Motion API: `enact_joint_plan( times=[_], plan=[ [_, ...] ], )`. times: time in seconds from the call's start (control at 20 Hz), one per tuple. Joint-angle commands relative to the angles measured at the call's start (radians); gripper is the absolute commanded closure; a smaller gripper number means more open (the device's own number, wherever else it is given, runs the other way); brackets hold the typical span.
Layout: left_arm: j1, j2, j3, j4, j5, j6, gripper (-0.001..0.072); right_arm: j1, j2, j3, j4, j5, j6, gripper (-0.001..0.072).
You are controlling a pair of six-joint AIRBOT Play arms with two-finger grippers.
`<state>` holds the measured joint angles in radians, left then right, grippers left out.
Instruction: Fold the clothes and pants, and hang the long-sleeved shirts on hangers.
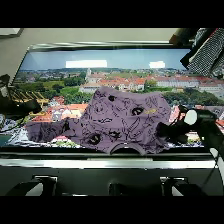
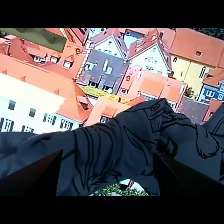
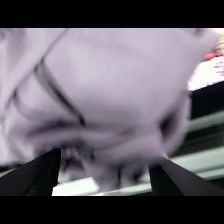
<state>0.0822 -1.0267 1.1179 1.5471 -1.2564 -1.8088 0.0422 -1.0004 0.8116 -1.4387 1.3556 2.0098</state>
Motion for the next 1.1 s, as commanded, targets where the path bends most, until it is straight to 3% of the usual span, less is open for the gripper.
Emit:
enact_joint_plan(
  times=[0.0, 0.1, 0.2, 0.35, 0.55, 0.8, 0.9, 1.0, 1.05],
  plan=[
    [-0.001, 0.065, 0.025, -0.066, -0.086, 0.001, 0.007, 0.0, 0.129, 0.04, -0.112, 0.168, -0.073, 0.0084],
    [-0.001, 0.156, -0.071, -0.171, -0.088, -0.013, 0.007, 0.0, 0.249, 0.008, -0.134, 0.249, -0.056, 0.0083],
    [-0.003, 0.236, -0.218, -0.329, -0.052, -0.035, 0.007, 0.0, 0.367, -0.082, -0.05, 0.247, 0.04, 0.0083],
    [-0.035, 0.277, -0.432, -0.543, 0.034, -0.037, 0.007, 0.0, 0.437, -0.3, 0.256, 0.043, 0.152, 0.0083],
    [-0.111, 0.276, -0.567, -0.572, 0.146, -0.078, 0.007, 0.0, 0.363, -0.454, 0.332, -0.238, 0.144, 0.0084],
    [-0.195, 0.257, -0.596, -0.571, 0.193, -0.077, 0.003, 0.0, 0.134, -0.455, 0.365, -0.336, 0.049, 0.0096],
    [-0.236, 0.239, -0.596, -0.571, 0.194, -0.078, 0.003, 0.0, 0.064, -0.455, 0.371, -0.394, 0.018, 0.0253],
    [-0.287, 0.207, -0.596, -0.571, 0.214, -0.079, 0.003, 0.0, 0.049, -0.455, 0.38, -0.414, 0.018, 0.0598],
    [-0.317, 0.187, -0.596, -0.571, 0.235, -0.094, 0.003, 0.0, 0.061, -0.452, 0.379, -0.411, 0.018, 0.0643]
  ],
)
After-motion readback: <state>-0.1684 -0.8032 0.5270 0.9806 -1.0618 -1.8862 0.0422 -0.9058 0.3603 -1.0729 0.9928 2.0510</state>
